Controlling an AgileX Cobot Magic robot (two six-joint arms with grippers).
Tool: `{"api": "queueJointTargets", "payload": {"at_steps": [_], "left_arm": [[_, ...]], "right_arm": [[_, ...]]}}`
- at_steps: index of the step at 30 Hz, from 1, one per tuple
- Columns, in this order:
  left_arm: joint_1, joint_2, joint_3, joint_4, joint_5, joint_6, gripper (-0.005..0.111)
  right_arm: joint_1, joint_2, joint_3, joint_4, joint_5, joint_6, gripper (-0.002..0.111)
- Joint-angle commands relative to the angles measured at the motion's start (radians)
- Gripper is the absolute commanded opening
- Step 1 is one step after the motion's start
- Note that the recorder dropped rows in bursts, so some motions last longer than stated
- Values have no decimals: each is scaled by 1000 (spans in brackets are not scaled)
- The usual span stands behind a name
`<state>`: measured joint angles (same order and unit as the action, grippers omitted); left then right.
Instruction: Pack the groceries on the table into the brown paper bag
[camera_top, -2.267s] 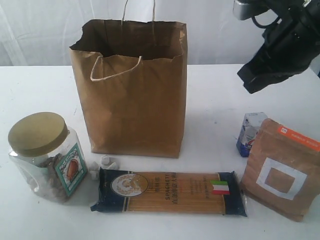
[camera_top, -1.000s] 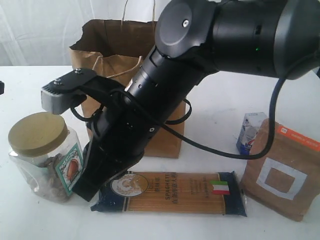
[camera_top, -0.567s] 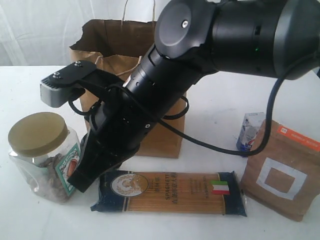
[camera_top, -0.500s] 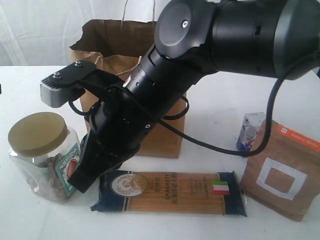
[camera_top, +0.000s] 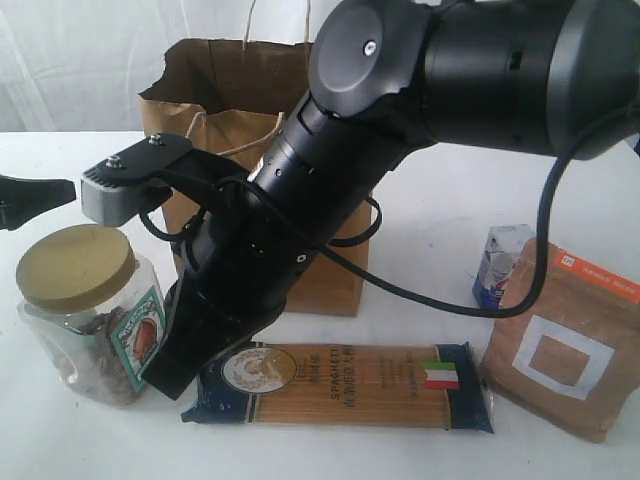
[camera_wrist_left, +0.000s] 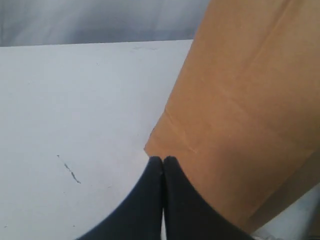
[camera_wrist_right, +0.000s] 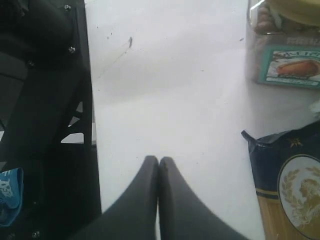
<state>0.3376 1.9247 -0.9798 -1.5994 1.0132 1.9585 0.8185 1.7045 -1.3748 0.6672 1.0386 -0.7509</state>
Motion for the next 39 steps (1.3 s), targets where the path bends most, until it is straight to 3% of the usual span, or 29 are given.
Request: {"api": "queueJointTargets", "payload": {"at_steps": [1,3,6,9,14,18,24,29,39], "left_arm": [[-30,43,-32,32,30,154,0],[-42,75,-33,46,35,154,0],[-47,112,-33,86,152,154,0],[-47,110,-33,221,153,142,0],[-47,95,-6,454,164,-27,0],[-45,3,15,536,158,-77,0],[-29,-137,15,543,130,-86,0],[-11,-270,33,690,117,-217,0],[22,-620,268,724,-99,-42,0]], "right_arm": [[0,-3,3,5,-1,-12,0],[0,-3,3,5,-1,-12,0],[0,-3,3,5,-1,-5,0],[0,-3,3,5,-1,-5,0],[0,-3,3,5,33,-3,0],[0,-3,3,5,69,-3,0],[0,-3,3,8,73,-3,0],[0,-3,3,8,71,-3,0],[0,-3,3,-55,17,-3,0]]}}
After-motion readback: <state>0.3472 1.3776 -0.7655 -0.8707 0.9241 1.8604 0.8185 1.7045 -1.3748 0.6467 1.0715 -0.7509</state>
